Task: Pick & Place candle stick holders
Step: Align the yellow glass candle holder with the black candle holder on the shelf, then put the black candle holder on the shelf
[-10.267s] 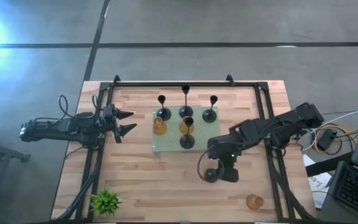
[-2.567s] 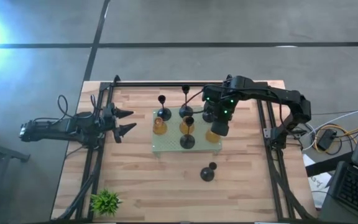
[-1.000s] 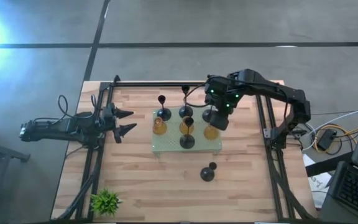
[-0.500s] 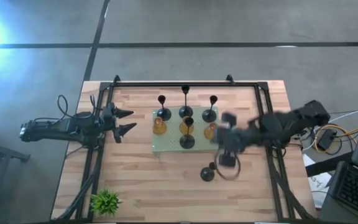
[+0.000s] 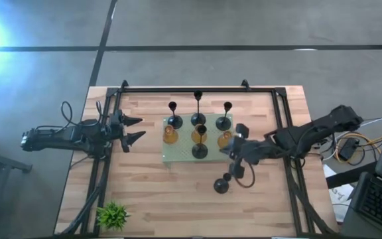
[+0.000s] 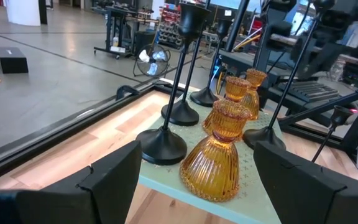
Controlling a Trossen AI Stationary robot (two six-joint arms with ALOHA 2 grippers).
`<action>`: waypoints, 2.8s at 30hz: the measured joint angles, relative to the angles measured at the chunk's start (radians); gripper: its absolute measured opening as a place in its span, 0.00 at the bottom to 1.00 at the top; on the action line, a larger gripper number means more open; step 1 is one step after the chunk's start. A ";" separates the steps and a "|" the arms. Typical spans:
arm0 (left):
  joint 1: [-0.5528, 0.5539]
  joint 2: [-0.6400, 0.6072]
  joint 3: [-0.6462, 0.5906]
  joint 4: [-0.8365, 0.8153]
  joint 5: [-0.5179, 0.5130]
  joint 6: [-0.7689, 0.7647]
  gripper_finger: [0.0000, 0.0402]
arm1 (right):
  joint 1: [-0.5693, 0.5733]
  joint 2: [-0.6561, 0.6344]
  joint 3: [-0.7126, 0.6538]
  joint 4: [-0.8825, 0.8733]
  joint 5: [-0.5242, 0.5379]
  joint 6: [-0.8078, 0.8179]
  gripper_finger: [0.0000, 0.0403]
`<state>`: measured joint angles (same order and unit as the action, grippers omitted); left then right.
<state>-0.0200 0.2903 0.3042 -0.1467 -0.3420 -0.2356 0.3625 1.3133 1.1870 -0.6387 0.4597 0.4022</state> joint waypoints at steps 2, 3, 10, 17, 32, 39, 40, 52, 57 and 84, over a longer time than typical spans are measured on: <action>0.000 0.000 0.000 0.000 0.000 0.000 0.78 | -0.021 -0.032 -0.042 0.000 -0.026 0.041 0.02; 0.000 0.000 0.000 0.000 0.000 0.000 0.78 | -0.031 -0.045 -0.059 0.002 -0.039 0.055 0.02; 0.000 0.000 0.000 0.002 0.000 0.001 0.78 | -0.073 -0.101 -0.166 0.097 -0.070 0.062 0.02; 0.000 0.000 0.000 0.006 0.000 0.005 0.78 | -0.109 -0.092 -0.227 0.149 -0.097 0.061 0.02; 0.000 0.000 0.000 0.004 0.000 0.005 0.78 | -0.126 -0.088 -0.232 0.185 -0.040 0.035 0.02; 0.000 0.000 0.000 0.002 0.000 0.005 0.78 | -0.135 -0.087 -0.233 0.178 -0.025 0.031 0.02; 0.000 0.000 0.000 0.001 0.000 0.005 0.78 | -0.135 -0.088 -0.233 0.173 -0.014 0.028 0.02; 0.000 0.000 0.000 0.002 0.000 0.004 0.78 | -0.138 -0.088 -0.232 0.171 0.036 0.009 0.02; 0.000 0.000 0.000 0.002 0.000 0.004 0.78 | -0.138 -0.089 -0.232 0.172 0.041 0.001 0.02; 0.000 0.000 0.000 -0.003 0.000 0.004 0.78 | 0.054 -0.097 -0.090 0.113 0.006 -0.037 0.02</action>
<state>-0.0204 0.2901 0.3042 -0.1493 -0.3420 -0.2314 0.4164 1.2167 1.0972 -0.5259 0.4659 0.3657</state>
